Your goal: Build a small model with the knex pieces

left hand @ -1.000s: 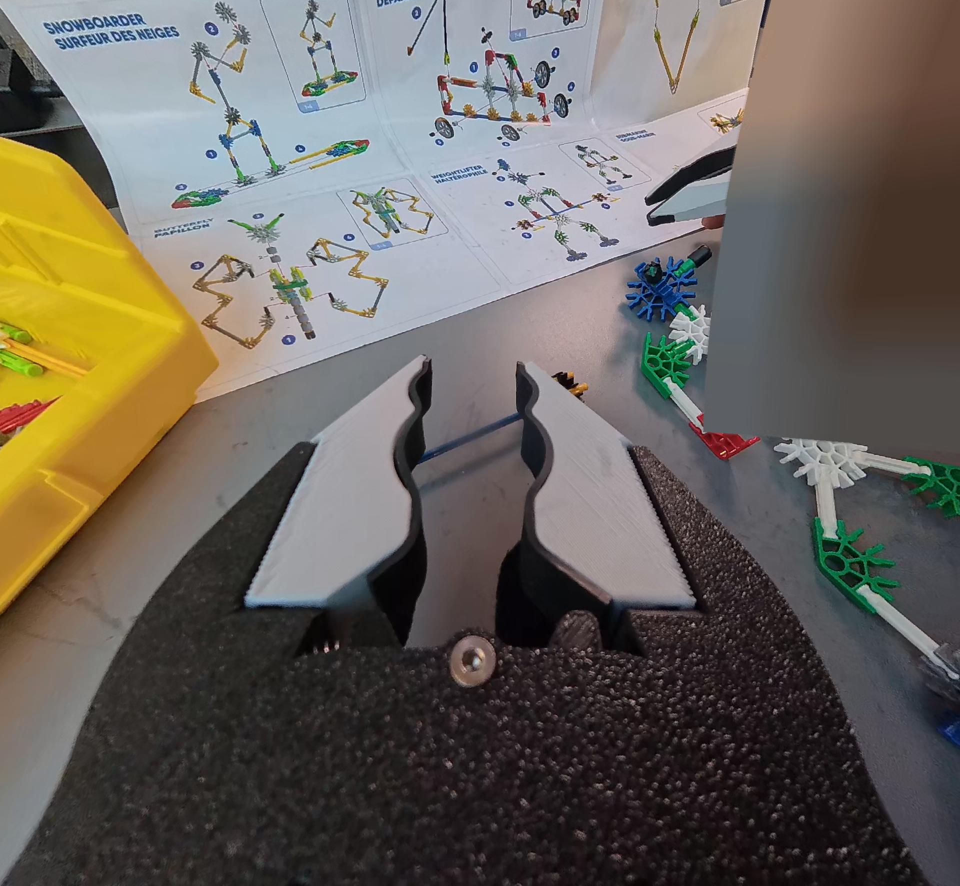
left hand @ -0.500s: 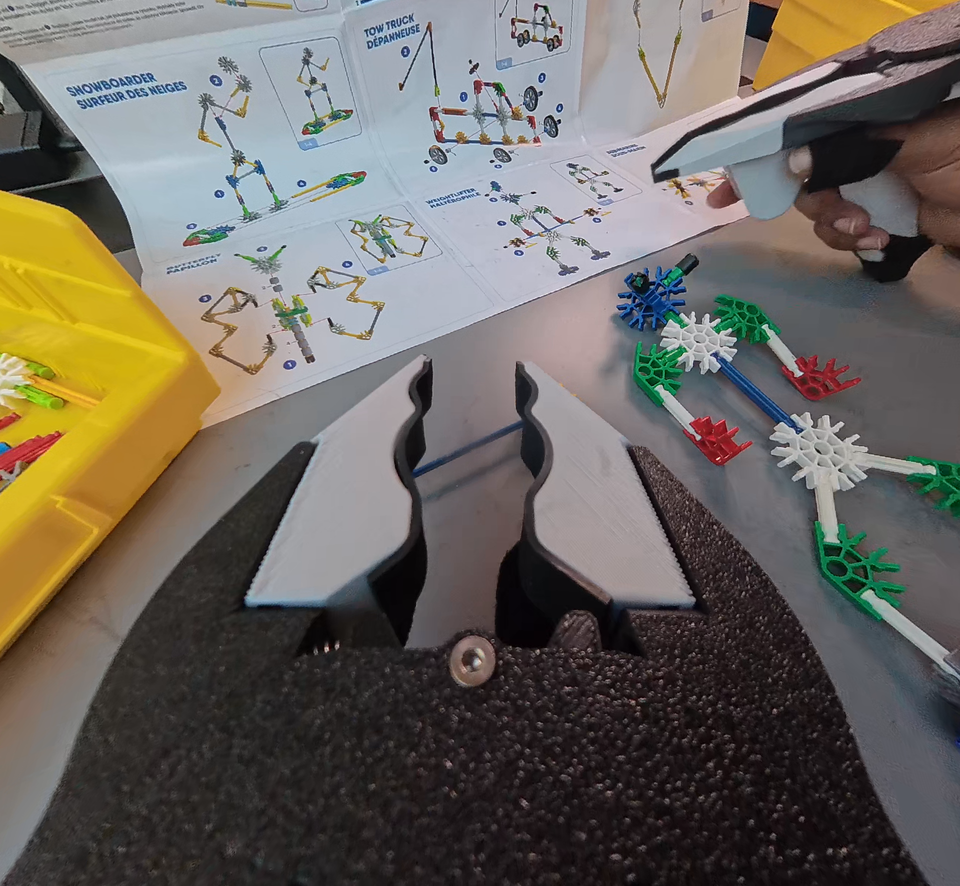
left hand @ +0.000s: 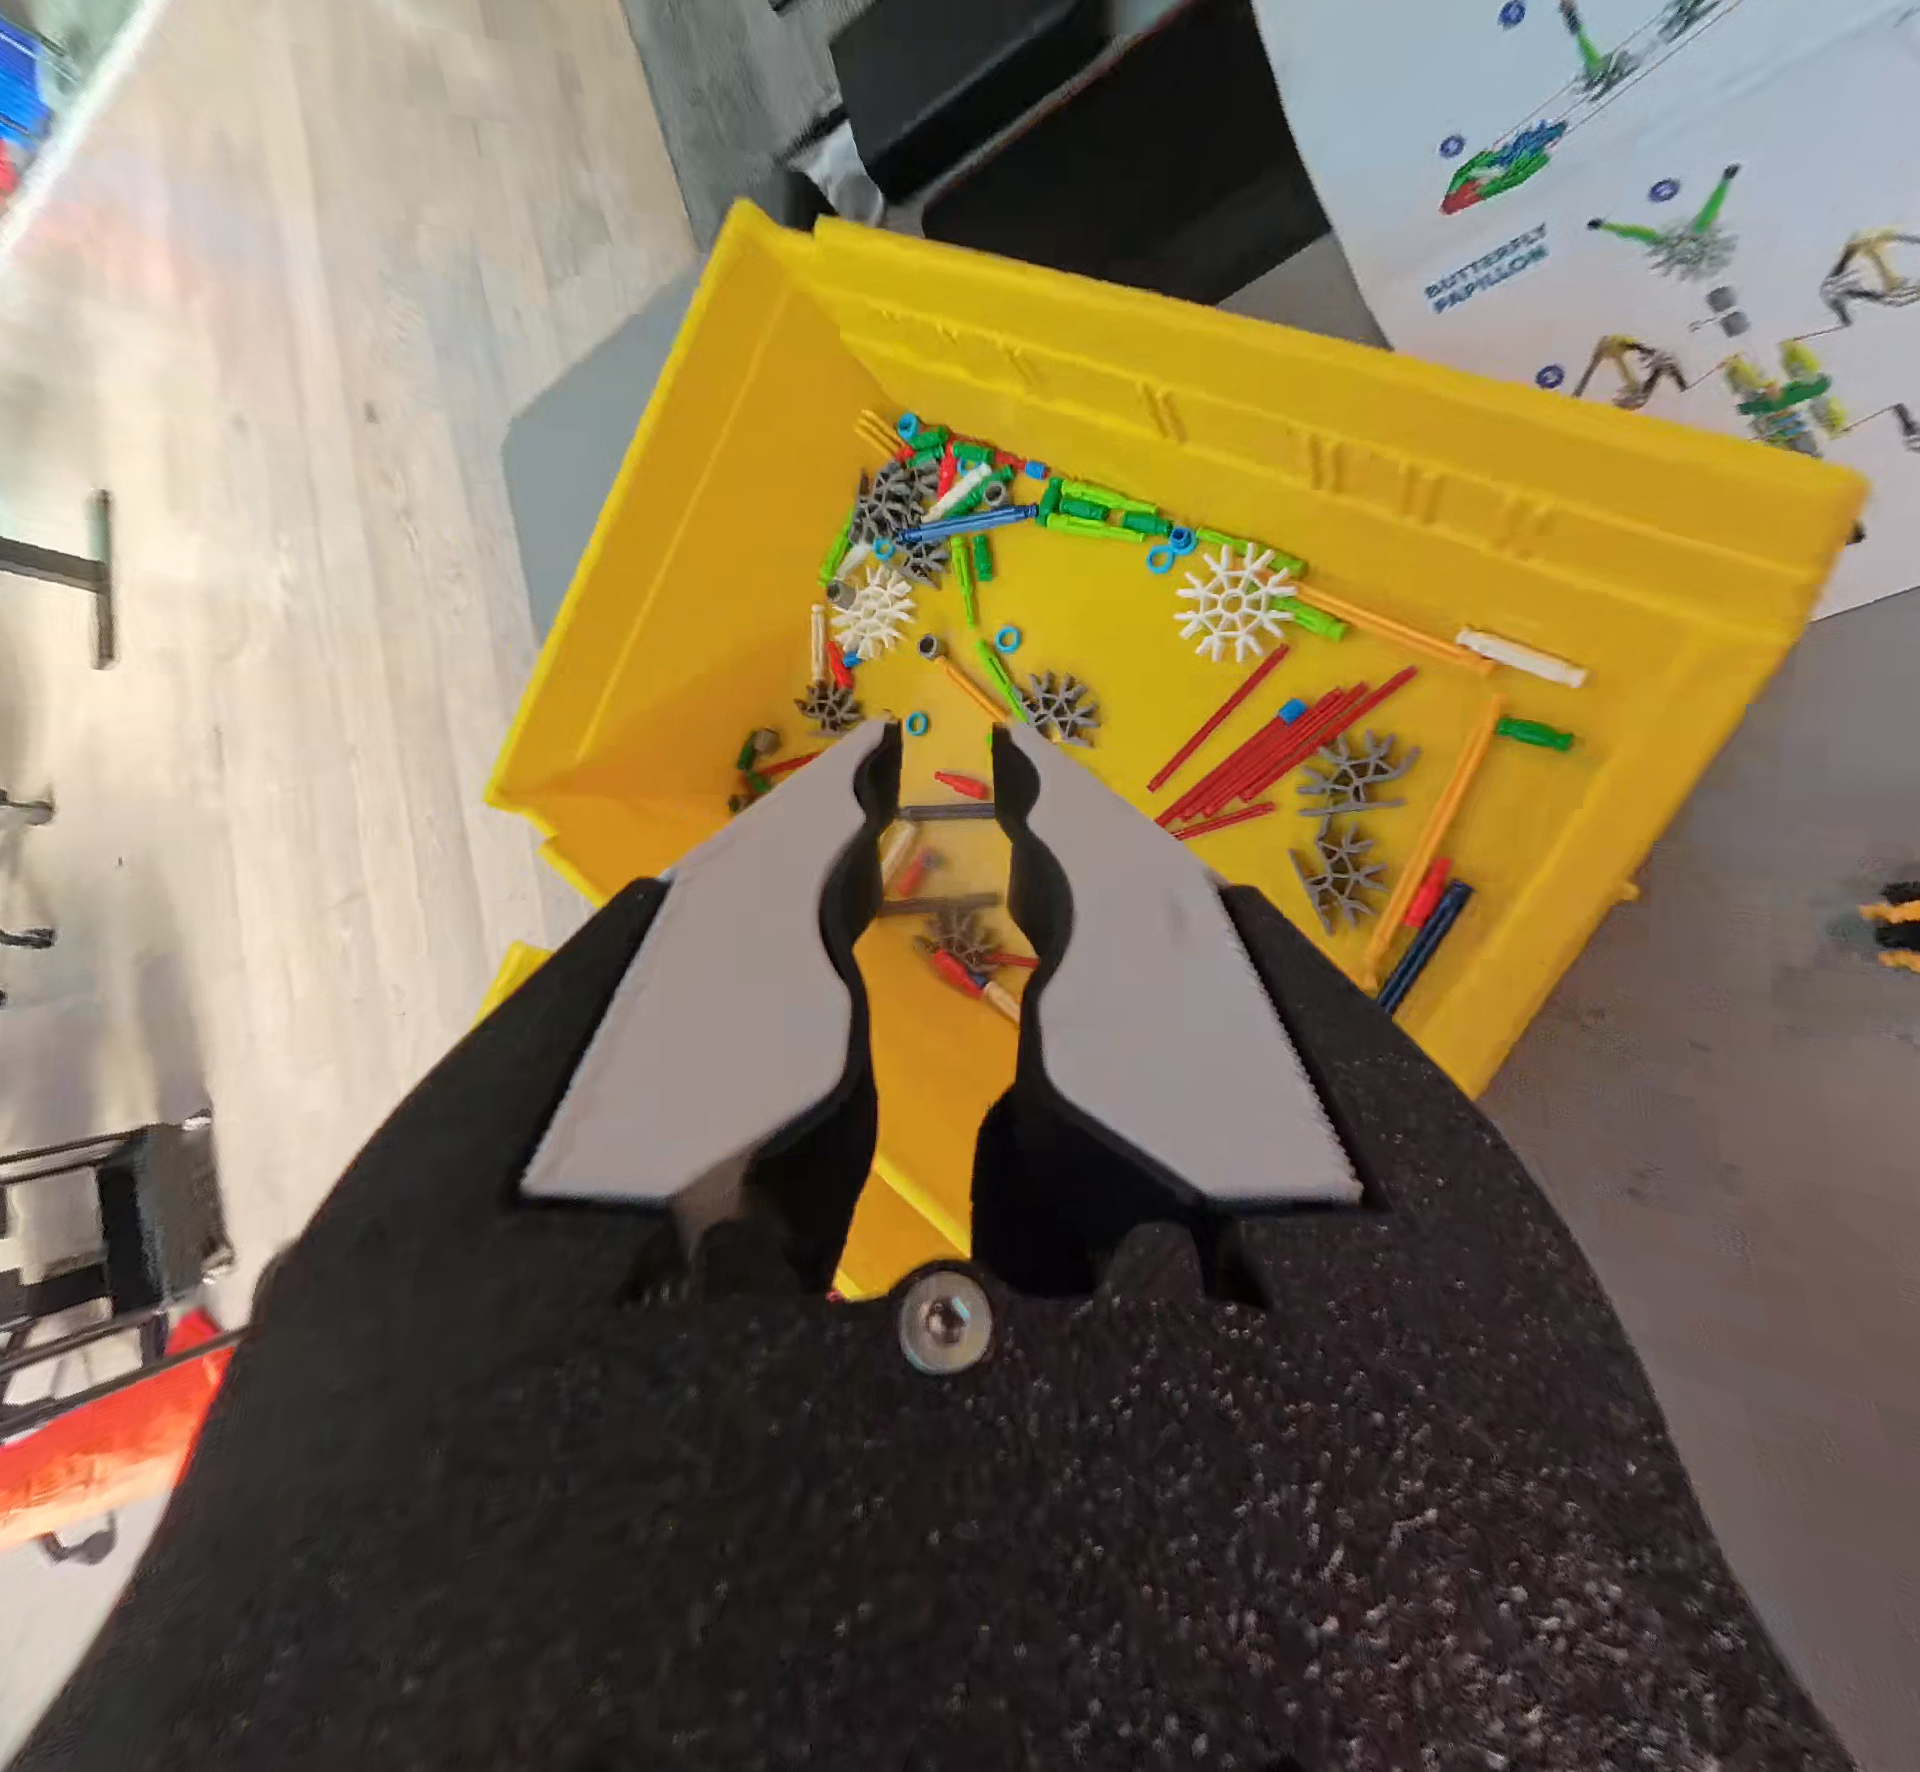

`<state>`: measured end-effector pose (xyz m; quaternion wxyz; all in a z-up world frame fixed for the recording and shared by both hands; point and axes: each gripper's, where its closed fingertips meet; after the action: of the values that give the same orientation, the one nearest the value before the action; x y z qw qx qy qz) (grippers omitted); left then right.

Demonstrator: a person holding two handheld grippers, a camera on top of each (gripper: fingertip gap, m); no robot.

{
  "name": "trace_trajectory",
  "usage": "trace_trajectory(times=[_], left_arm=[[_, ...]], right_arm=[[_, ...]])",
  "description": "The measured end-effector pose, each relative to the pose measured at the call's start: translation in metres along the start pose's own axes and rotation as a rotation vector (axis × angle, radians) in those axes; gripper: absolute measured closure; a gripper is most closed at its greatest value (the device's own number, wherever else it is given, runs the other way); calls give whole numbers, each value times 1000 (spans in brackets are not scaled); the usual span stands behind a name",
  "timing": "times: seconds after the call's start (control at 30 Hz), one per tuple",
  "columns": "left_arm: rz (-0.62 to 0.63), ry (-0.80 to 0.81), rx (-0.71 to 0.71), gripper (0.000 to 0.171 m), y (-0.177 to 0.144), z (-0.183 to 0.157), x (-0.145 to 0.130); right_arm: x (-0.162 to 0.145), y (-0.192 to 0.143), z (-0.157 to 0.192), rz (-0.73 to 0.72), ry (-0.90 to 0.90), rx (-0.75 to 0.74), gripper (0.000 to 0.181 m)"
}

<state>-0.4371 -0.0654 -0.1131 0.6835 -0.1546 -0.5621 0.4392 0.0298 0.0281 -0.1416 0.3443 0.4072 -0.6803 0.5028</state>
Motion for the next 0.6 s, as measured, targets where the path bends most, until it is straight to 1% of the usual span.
trace_trajectory(times=[0.1, 0.17, 0.27, 0.33, 0.4, 0.47, 0.57, 0.6], left_arm=[[233, -124, -140, 154, 56, 6, -23], [349, -149, -124, 154, 83, 13, -40], [459, -176, -93, 158, 109, 16, -56], [523, -218, -95, 158, 119, 15, -66], [575, -281, -160, 157, 124, 4, -74], [561, -336, -186, 158, 126, 1, -69], [613, -342, -212, 155, 125, -4, -77], [612, -348, -217, 156, 125, -5, -77]], right_arm=[[-16, 3, 10, -14, 81, -9, 165], [-23, 5, 15, -23, 90, -13, 165], [-32, 7, 22, 4, 53, -1, 165], [-35, 6, 22, 8, 35, 1, 165], [-39, 7, 22, 2, 46, 10, 165], [-44, 9, 21, 3, 72, 19, 165], [-50, 9, 20, 6, 101, 37, 165], [-49, 8, 19, -2, 107, 39, 165]])
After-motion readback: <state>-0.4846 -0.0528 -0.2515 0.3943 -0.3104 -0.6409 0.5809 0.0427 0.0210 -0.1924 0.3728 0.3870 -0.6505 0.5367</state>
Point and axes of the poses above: each gripper's, where its closed fingertips meet, y out along the fingers, x out of its top, z = x × y across the jaws, and after that the axes turned 12 degrees about -y, right-handed
